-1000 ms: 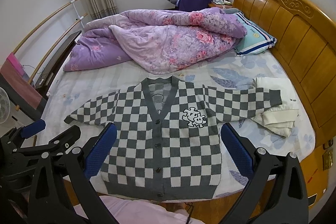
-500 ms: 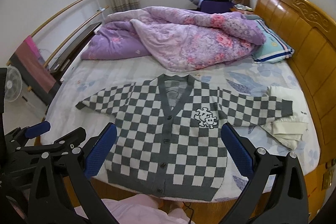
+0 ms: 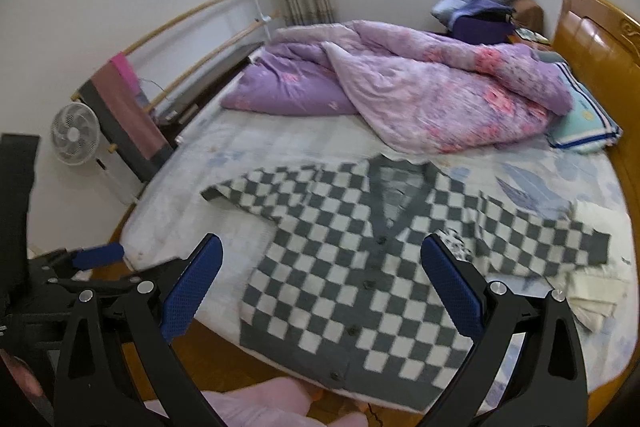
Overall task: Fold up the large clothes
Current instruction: 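Move the left tool to the cardigan's sleeve cuff and grasp it, then lift the sleeve cuff with the left tool and lay it across the cardigan front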
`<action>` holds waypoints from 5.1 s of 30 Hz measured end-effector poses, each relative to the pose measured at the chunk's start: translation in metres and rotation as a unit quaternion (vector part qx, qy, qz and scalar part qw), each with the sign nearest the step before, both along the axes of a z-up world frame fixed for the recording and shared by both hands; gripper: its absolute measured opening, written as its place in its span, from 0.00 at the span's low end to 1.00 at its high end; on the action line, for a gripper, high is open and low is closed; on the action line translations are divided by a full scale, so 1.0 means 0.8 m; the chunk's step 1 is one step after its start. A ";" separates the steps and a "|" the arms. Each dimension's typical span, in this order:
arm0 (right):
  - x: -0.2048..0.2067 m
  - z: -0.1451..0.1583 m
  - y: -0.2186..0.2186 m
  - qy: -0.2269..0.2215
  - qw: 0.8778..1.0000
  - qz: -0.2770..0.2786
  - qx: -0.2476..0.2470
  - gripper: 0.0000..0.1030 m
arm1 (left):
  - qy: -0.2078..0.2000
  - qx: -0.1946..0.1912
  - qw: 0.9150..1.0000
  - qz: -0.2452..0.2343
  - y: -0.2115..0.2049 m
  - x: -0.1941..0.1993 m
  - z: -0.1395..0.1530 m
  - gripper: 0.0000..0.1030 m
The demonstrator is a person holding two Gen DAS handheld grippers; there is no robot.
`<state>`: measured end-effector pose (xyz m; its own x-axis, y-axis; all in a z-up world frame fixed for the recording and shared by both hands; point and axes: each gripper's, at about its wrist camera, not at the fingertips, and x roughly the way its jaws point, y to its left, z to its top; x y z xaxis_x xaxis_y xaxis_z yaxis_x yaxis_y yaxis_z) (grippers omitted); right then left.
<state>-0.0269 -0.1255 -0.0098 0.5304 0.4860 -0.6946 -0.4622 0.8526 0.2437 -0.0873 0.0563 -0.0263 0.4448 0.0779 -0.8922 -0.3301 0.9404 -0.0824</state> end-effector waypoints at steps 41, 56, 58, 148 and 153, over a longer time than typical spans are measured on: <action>0.253 -0.264 0.339 0.145 0.976 -0.096 -0.128 0.93 | 0.130 -0.225 0.953 0.153 0.597 0.252 -0.378 0.96; 0.314 -0.378 0.374 0.204 0.958 -0.083 -0.181 0.93 | 0.112 -0.303 0.894 0.310 0.728 0.325 -0.517 0.95; 0.315 -0.383 0.376 0.208 0.958 -0.082 -0.182 0.93 | 0.105 -0.312 0.883 0.334 0.742 0.326 -0.534 0.89; 0.399 -0.543 -0.030 0.280 0.942 -0.168 0.082 0.04 | 0.131 -0.004 0.981 -0.140 0.110 0.479 -0.499 0.14; 0.399 -0.620 -0.016 0.385 0.893 -0.215 0.093 0.00 | 0.203 -0.034 0.977 -0.053 0.182 0.446 -0.584 0.13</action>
<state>0.2925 -0.1381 -0.5054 0.0952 0.4977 -0.8621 0.2639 0.8224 0.5039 0.2692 0.2019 -0.4938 0.0559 -0.0149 -0.9983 -0.2490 0.9681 -0.0284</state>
